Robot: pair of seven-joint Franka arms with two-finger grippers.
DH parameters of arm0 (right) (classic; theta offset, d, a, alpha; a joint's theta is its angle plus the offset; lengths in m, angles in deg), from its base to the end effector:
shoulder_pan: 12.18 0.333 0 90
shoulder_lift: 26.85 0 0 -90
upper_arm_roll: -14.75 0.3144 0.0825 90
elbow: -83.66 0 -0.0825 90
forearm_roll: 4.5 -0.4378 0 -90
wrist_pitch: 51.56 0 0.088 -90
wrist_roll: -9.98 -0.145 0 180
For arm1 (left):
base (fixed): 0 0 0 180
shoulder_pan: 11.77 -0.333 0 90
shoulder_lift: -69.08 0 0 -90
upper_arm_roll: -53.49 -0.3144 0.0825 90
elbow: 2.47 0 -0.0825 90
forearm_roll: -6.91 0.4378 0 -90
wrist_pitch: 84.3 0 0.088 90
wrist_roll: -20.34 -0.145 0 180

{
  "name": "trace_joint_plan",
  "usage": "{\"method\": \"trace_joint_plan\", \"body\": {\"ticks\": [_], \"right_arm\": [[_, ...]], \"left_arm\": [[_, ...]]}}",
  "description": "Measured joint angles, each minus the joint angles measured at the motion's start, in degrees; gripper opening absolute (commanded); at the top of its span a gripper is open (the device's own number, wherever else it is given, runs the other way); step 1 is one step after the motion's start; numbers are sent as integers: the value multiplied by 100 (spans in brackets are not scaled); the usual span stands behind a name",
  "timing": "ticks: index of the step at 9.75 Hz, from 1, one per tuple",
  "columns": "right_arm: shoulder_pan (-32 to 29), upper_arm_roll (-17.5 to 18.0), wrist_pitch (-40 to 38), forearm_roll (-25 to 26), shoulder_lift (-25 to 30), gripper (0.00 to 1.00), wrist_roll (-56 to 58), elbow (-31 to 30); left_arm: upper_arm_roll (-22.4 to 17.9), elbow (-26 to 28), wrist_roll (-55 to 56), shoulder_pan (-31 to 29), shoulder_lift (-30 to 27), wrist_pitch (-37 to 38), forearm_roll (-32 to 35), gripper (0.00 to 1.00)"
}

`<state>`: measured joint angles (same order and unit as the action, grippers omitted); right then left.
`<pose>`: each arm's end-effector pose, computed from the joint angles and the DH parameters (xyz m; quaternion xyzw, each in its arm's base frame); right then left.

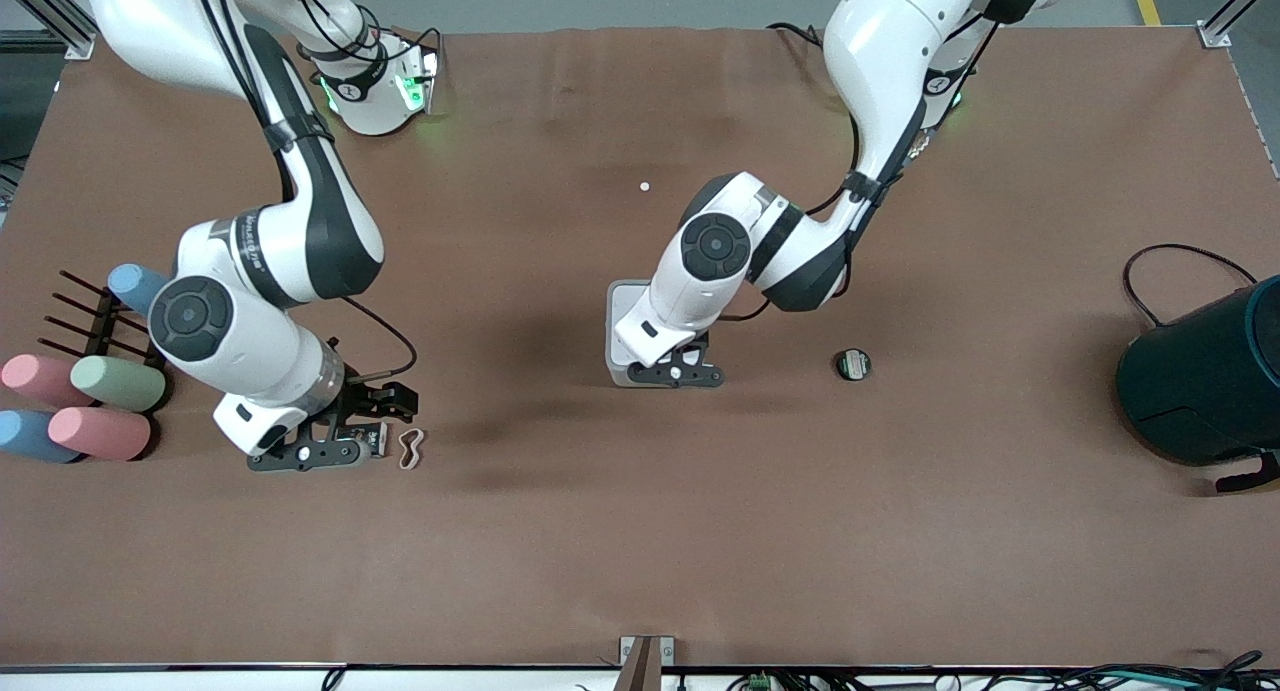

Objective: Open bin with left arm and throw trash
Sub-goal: 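Flip the bin lid open with the left gripper while the right gripper reaches the strip, then move the left gripper to the tape roll while the right gripper lowers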

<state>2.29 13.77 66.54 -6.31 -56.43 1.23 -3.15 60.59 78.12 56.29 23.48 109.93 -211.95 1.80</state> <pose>0.7265 0.1785 0.3028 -0.9992 -0.0353 -0.0128 0.0125 0.5892 -0.5239 0.2282 0.9954 -0.0132 -0.0046 0.0946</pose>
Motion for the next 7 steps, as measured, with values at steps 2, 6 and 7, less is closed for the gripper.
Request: {"method": "trace_joint_plan", "body": {"ticks": [2, 6, 7], "right_arm": [[-19, -35, 466, 0, -429, 97, -1, 32], [-97, -71, 659, 0, -1002, 97, 0, 228], [-126, -76, 659, 0, -1076, 97, 0, 315]], "left_arm": [[0, -7, 0, -1, 3, -1, 0, 0], [-109, -267, -425, -470, -504, 857, 47, 37], [-121, -259, -808, -866, -778, 1178, 66, 69]]}}
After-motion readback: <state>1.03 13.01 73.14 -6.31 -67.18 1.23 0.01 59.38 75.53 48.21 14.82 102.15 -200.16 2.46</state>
